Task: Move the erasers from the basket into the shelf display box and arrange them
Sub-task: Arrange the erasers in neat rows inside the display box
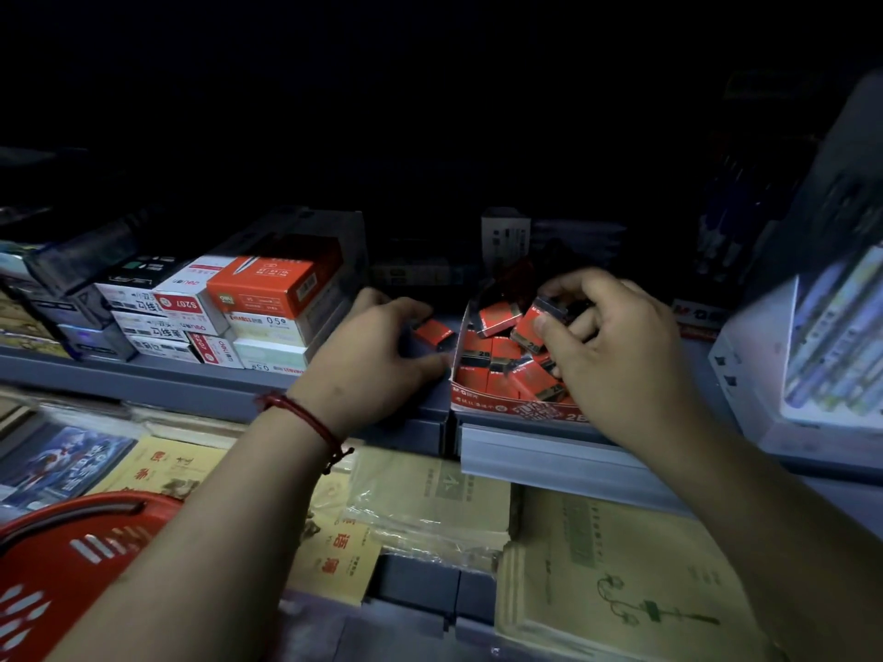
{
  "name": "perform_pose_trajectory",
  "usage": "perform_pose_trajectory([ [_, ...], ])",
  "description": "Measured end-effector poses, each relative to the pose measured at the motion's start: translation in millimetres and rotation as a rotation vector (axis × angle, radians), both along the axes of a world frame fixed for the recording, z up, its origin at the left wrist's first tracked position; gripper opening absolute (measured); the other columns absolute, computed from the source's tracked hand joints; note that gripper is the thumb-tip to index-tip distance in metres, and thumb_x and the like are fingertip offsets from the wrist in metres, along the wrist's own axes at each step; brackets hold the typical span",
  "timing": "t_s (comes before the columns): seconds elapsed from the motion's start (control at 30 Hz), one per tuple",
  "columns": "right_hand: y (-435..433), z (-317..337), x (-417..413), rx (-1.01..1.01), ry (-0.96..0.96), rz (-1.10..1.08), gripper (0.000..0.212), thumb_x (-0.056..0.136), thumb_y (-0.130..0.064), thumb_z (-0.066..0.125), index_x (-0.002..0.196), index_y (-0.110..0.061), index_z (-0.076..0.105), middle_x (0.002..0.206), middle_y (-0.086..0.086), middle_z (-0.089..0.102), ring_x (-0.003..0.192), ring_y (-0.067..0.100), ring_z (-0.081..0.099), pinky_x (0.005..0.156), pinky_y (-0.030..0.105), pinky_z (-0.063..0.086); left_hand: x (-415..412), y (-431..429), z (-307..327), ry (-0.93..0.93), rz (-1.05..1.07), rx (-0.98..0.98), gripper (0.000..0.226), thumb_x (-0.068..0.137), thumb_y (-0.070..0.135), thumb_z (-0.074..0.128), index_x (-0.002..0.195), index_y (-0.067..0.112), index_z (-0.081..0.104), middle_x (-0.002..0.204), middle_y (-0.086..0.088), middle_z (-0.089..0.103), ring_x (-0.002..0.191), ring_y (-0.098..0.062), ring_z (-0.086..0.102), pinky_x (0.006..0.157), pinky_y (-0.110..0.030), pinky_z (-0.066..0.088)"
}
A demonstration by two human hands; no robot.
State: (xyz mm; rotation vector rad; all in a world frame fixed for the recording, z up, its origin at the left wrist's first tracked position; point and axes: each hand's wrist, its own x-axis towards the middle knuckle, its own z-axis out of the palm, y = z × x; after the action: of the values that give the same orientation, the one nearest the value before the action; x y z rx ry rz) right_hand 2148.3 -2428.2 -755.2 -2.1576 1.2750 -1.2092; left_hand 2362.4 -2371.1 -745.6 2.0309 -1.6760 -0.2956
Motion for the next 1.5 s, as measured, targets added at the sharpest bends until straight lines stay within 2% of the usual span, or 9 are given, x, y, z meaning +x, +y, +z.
perform_pose_trajectory([
  [0.17, 0, 0, 1, 0.009, -0.004, 0.019, 0.018, 0.089, -0.028, 0.071, 0.106, -0.028, 0.065, 0.066, -0.003, 0.06, 0.058, 0.009, 0.059, 0.055, 0.025, 0.051, -1, -7, -6, -0.044, 0.04, -0.105, 0.05, 0.081, 0.048, 0.076, 0.123, 0.022, 0.067, 0.12, -0.002, 0.06, 0.11, -0.018, 0.061, 0.093, -0.025, 0.046],
  [0.33, -1, -1, 0, 0.03, -0.034, 0.032, 0.015, 0.09, -0.029, 0.07, 0.102, -0.032, 0.064, 0.063, 0.0, 0.064, 0.059, 0.01, 0.063, 0.054, 0.023, 0.05, -1, -4, -5, 0.146, 0.116, -0.298, 0.026, 0.078, 0.036, 0.081, 0.102, 0.031, 0.073, 0.106, 0.005, 0.068, 0.091, -0.007, 0.066, 0.086, -0.026, 0.054],
  [0.57, -5, -4, -4, 0.098, -0.191, 0.059, 0.02, 0.092, -0.025, 0.069, 0.111, -0.027, 0.064, 0.06, 0.002, 0.065, 0.054, 0.01, 0.065, 0.062, 0.04, 0.059, -24, 6, -4, 0.398, -0.179, -0.336, 0.048, 0.076, 0.016, 0.086, 0.117, 0.033, 0.068, 0.112, 0.005, 0.062, 0.077, -0.007, 0.059, 0.075, -0.019, 0.052],
  [0.73, -5, -5, -3, 0.115, -0.181, 0.048, 0.026, 0.093, -0.031, 0.066, 0.117, -0.024, 0.06, 0.061, 0.006, 0.063, 0.056, 0.021, 0.065, 0.059, 0.047, 0.057, -29, 2, -6, 0.306, -0.118, -0.247, 0.053, 0.071, 0.038, 0.088, 0.12, 0.033, 0.069, 0.112, 0.01, 0.056, 0.081, -0.008, 0.059, 0.07, -0.008, 0.046],
  [0.83, -6, -6, -2, 0.102, -0.179, 0.067, 0.016, 0.094, -0.033, 0.064, 0.108, -0.029, 0.059, 0.061, 0.006, 0.063, 0.056, 0.024, 0.064, 0.055, 0.049, 0.056, -33, -1, -2, 0.188, -0.081, -0.244, 0.043, 0.065, 0.049, 0.088, 0.1, 0.03, 0.07, 0.103, 0.013, 0.054, 0.089, 0.001, 0.055, 0.07, -0.002, 0.04],
  [0.97, -6, -5, -2, 0.105, -0.185, 0.065, 0.016, 0.095, -0.033, 0.062, 0.109, -0.025, 0.059, 0.067, 0.006, 0.066, 0.056, 0.025, 0.065, 0.052, 0.051, 0.055, -36, -3, -1, 0.085, -0.041, -0.264, 0.04, 0.068, 0.056, 0.083, 0.073, 0.024, 0.059, 0.089, 0.009, 0.052, 0.078, -0.003, 0.052, 0.061, -0.01, 0.037],
  [1.17, -4, -4, 0, 0.098, -0.194, 0.074, 0.015, 0.095, -0.036, 0.062, 0.106, -0.027, 0.059, 0.079, 0.007, 0.069, 0.055, 0.025, 0.064, 0.051, 0.05, 0.054, -34, 0, 1, 0.003, -0.033, -0.175, 0.032, 0.081, 0.058, 0.07, 0.074, 0.028, 0.063, 0.092, 0.011, 0.053, 0.085, -0.007, 0.056, 0.074, -0.038, 0.054],
  [1.3, -3, -2, 2, 0.124, -0.236, 0.085, 0.011, 0.093, -0.036, 0.064, 0.103, -0.031, 0.061, 0.081, -0.003, 0.071, 0.054, 0.011, 0.063, 0.058, 0.043, 0.057, -38, 0, 3, -0.013, -0.02, -0.152, 0.03, 0.08, 0.052, 0.069, 0.072, 0.025, 0.058, 0.091, 0.01, 0.051, 0.082, -0.005, 0.054, 0.076, -0.037, 0.052],
  [1.5, 0, 4, 3, 0.188, -0.368, 0.182, 0.009, 0.096, -0.024, 0.063, 0.095, -0.032, 0.059, 0.084, -0.011, 0.07, 0.053, -0.004, 0.059, 0.051, 0.015, 0.044, -40, -1, 0, 0.164, -0.066, -0.251, 0.033, 0.075, 0.039, 0.067, 0.107, 0.04, 0.062, 0.105, 0.02, 0.048, 0.093, 0.001, 0.055, 0.086, -0.028, 0.05],
])
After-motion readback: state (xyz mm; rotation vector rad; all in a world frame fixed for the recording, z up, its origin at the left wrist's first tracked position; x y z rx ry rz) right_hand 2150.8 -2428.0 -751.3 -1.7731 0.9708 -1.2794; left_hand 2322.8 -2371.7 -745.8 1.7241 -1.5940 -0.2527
